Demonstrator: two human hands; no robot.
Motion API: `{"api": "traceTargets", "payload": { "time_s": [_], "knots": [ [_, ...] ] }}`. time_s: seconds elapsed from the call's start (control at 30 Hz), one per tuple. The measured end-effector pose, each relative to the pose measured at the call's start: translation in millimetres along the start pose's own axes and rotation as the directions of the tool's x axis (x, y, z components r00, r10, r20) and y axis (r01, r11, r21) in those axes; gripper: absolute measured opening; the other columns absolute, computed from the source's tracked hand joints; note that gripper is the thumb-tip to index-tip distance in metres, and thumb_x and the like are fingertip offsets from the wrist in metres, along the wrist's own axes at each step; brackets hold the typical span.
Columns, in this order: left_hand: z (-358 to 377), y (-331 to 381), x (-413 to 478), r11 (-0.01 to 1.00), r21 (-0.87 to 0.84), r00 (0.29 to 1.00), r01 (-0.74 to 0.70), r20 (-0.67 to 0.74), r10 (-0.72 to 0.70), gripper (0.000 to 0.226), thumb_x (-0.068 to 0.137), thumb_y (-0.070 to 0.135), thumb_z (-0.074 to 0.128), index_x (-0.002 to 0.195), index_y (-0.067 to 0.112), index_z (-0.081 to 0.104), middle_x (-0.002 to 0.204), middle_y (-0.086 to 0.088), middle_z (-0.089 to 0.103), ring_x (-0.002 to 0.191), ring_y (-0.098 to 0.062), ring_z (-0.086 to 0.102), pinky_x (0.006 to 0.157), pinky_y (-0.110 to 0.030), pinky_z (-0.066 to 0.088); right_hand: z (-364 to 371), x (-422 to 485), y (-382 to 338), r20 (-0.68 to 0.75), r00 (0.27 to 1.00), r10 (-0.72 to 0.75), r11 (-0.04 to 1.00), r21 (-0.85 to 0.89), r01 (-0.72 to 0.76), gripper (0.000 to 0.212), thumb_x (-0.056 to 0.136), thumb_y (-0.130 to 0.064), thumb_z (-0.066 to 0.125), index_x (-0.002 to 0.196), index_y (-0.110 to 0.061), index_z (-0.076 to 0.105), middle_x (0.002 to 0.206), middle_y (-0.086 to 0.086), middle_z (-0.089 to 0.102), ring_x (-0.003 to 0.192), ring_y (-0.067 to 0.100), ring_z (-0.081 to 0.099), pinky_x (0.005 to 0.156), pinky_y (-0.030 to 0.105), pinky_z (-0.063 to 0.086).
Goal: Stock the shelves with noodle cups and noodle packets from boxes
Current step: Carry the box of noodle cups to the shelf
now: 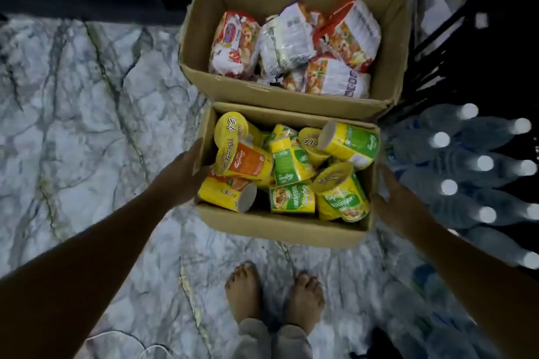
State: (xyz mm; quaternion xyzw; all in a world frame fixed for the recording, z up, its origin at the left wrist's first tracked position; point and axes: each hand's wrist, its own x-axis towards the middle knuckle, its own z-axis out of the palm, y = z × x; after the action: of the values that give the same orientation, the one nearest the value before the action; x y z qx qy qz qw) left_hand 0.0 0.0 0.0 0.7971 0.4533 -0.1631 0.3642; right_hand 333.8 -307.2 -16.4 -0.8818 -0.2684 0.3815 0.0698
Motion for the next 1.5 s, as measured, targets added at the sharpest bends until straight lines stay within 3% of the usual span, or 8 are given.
{"api": "traceTargets", "payload": {
  "time_s": [0.1, 0.2, 0.37, 0.5, 0.67, 0.87, 1.1, 1.5],
  "knots": [
    [11.9, -9.3, 17.0, 0.987, -0.123, 0.994, -0.107, -0.019, 0.105, 0.063, 0.11, 0.027, 0.043, 0.164, 0.019, 0.012, 0.145, 0.001, 0.047, 0.129, -0.022, 0.052, 0.095, -0.032, 0.043, 13.5, 9.6, 4.5, -0.049, 0.996, -0.071, 0.994, 0.078, 0.075, 0.073, 0.104, -0.033, 0.053, 0.159, -0.048, 0.007, 0.13, 0.025, 0.064, 0.106, 0.043, 0.068, 0.092, 0.05, 0.054],
    [25.9, -15.2, 27.7, 0.989, -0.111, 0.994, -0.094, -0.074, 0.086, 0.063, 0.111, 0.037, 0.036, 0.165, 0.025, 0.005, 0.164, -0.011, 0.033, 0.147, -0.027, 0.038, 0.112, -0.038, 0.036, 28.9, 14.5, 7.3, -0.096, 0.993, -0.073, 0.988, 0.131, 0.085, 0.075, 0.105, -0.037, 0.05, 0.156, -0.057, -0.001, 0.132, 0.023, 0.064, 0.102, 0.044, 0.069, 0.088, 0.051, 0.056],
    [42.8, -25.9, 37.2, 0.989, -0.125, 0.991, -0.074, -0.122, 0.059, 0.062, 0.11, 0.048, 0.029, 0.161, 0.045, -0.006, 0.172, 0.0, 0.016, 0.153, -0.026, 0.028, 0.119, -0.048, 0.033, 42.5, 21.6, 9.1, -0.236, 0.968, -0.089, 0.987, 0.107, 0.117, 0.071, 0.104, -0.046, 0.041, 0.163, -0.041, 0.002, 0.124, 0.029, 0.066, 0.096, 0.047, 0.068, 0.075, 0.035, 0.042],
    [52.7, -24.7, 40.9, 0.997, -0.08, 0.988, 0.004, -0.155, -0.016, 0.059, 0.111, 0.049, 0.026, 0.159, 0.05, -0.008, 0.164, -0.012, 0.036, 0.134, -0.044, 0.051, 0.101, -0.051, 0.044, 46.7, 29.1, 12.3, -0.258, 0.962, -0.087, 0.992, 0.069, 0.108, 0.074, 0.099, -0.052, 0.037, 0.163, -0.039, 0.002, 0.113, 0.029, 0.069, 0.091, 0.048, 0.069, 0.071, 0.037, 0.042],
    [61.2, -30.5, 42.1, 0.996, -0.081, 0.965, 0.035, -0.257, -0.055, 0.059, 0.11, 0.051, 0.026, 0.159, 0.051, -0.005, 0.106, -0.035, 0.067, 0.093, -0.052, 0.066, 0.073, -0.044, 0.045, 49.2, 32.3, 12.9, -0.253, 0.965, -0.065, 0.997, 0.034, 0.076, 0.075, 0.106, -0.038, 0.047, 0.163, -0.036, -0.001, 0.092, 0.032, 0.068, 0.076, 0.046, 0.067, 0.065, 0.033, 0.038],
    [64.0, -33.0, 42.5, 0.998, -0.064, 0.95, 0.03, -0.308, -0.048, 0.058, 0.111, 0.048, 0.027, 0.16, 0.049, -0.003, 0.079, -0.021, 0.061, 0.079, -0.047, 0.065, 0.065, -0.042, 0.045, 52.3, 27.7, 7.3, -0.254, 0.963, -0.087, 0.992, 0.071, 0.109, 0.08, 0.104, -0.038, 0.053, 0.162, -0.035, -0.002, 0.124, 0.029, 0.066, 0.097, 0.047, 0.068, 0.076, 0.041, 0.05],
    [67.0, -29.3, 41.6, 0.998, -0.014, 0.929, 0.058, -0.365, -0.059, 0.059, 0.111, 0.046, 0.029, 0.161, 0.049, -0.001, 0.067, -0.007, 0.05, 0.06, -0.026, 0.047, 0.058, -0.037, 0.038, 56.8, 27.6, 0.6, -0.22, 0.976, 0.006, 0.996, 0.092, 0.014, 0.084, 0.106, -0.029, 0.053, 0.161, -0.039, -0.009, 0.105, 0.031, 0.068, 0.09, 0.045, 0.067, 0.074, 0.034, 0.04],
    [71.9, -30.6, 44.2, 0.996, -0.011, 0.912, 0.085, -0.402, -0.083, 0.061, 0.11, 0.044, 0.031, 0.162, 0.045, -0.003, 0.073, -0.013, 0.057, 0.062, -0.032, 0.056, 0.06, -0.045, 0.051, 78.1, 29.4, 7.1, -0.367, 0.93, -0.019, 0.991, 0.115, 0.066, 0.082, 0.104, -0.026, 0.052, 0.163, -0.035, -0.004, 0.097, 0.033, 0.068, 0.082, 0.049, 0.067, 0.072, 0.045, 0.051]
  ]
}}
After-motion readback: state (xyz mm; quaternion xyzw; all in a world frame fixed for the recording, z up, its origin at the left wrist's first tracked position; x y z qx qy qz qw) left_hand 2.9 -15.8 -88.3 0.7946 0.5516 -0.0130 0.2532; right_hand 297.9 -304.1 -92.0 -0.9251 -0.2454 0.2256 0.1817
